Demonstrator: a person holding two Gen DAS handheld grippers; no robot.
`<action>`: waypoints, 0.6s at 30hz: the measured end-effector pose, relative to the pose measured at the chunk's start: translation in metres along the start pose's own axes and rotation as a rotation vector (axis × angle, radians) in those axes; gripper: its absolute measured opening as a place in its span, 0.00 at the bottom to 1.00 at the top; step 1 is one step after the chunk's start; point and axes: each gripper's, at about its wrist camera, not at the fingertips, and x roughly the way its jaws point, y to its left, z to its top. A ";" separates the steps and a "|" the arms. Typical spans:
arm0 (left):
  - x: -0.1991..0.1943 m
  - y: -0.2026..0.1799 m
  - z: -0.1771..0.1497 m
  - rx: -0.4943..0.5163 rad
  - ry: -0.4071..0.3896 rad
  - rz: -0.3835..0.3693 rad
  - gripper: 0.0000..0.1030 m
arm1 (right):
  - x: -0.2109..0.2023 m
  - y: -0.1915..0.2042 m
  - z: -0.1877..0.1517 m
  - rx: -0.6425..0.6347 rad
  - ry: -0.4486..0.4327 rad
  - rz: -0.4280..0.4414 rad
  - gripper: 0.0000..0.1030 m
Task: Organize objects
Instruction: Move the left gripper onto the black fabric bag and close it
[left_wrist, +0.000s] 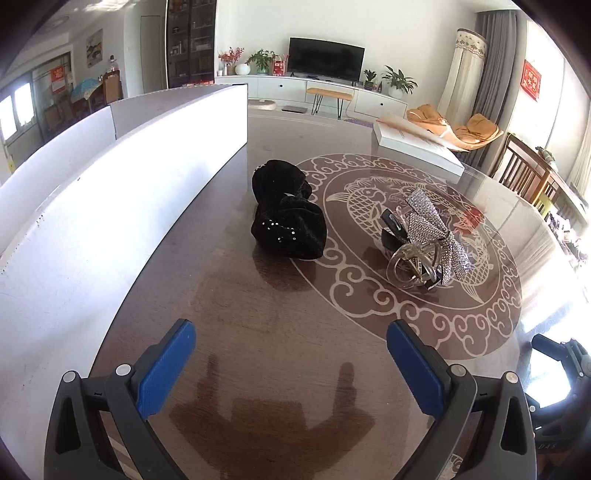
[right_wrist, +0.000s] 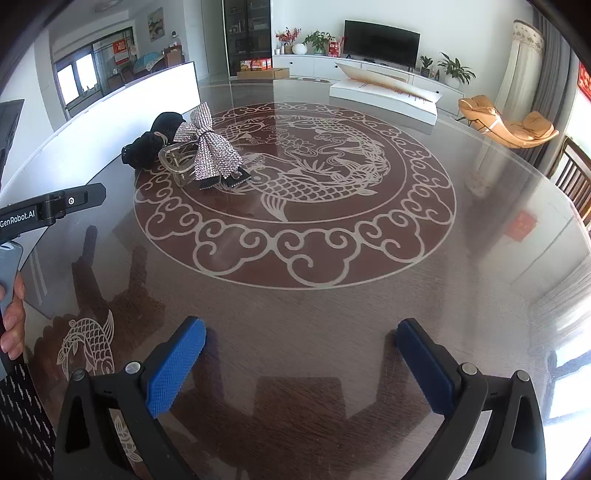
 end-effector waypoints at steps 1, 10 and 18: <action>-0.001 0.001 0.001 -0.004 -0.005 0.001 1.00 | 0.000 0.000 0.000 0.000 0.000 0.000 1.00; 0.007 0.022 0.003 -0.127 0.025 -0.084 1.00 | 0.000 0.000 0.000 -0.001 -0.001 -0.002 1.00; 0.040 0.012 0.048 -0.107 0.006 -0.091 1.00 | -0.003 0.003 0.000 -0.009 -0.008 -0.015 1.00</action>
